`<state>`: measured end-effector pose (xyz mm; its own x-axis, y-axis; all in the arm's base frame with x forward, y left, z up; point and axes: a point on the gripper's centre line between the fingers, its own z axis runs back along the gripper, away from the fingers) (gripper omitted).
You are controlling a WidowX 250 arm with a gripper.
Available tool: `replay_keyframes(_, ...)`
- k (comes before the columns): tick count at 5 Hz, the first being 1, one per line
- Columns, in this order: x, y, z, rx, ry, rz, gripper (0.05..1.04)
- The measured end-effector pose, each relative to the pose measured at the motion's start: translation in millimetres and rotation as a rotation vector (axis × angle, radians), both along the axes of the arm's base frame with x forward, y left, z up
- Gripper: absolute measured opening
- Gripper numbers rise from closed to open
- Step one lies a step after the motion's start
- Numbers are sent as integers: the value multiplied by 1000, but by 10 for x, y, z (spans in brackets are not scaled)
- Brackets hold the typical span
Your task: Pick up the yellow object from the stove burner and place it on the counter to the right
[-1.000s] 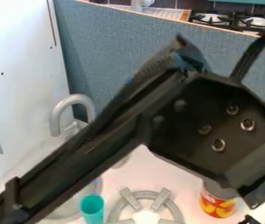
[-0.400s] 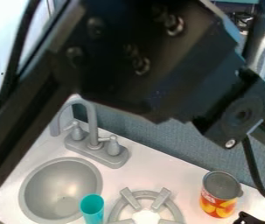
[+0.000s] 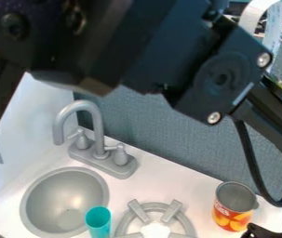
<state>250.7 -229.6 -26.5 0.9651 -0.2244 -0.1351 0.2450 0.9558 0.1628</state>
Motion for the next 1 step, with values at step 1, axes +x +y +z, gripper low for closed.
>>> replay_keyframes(1,-18,99,-20,28,17,31,1005)
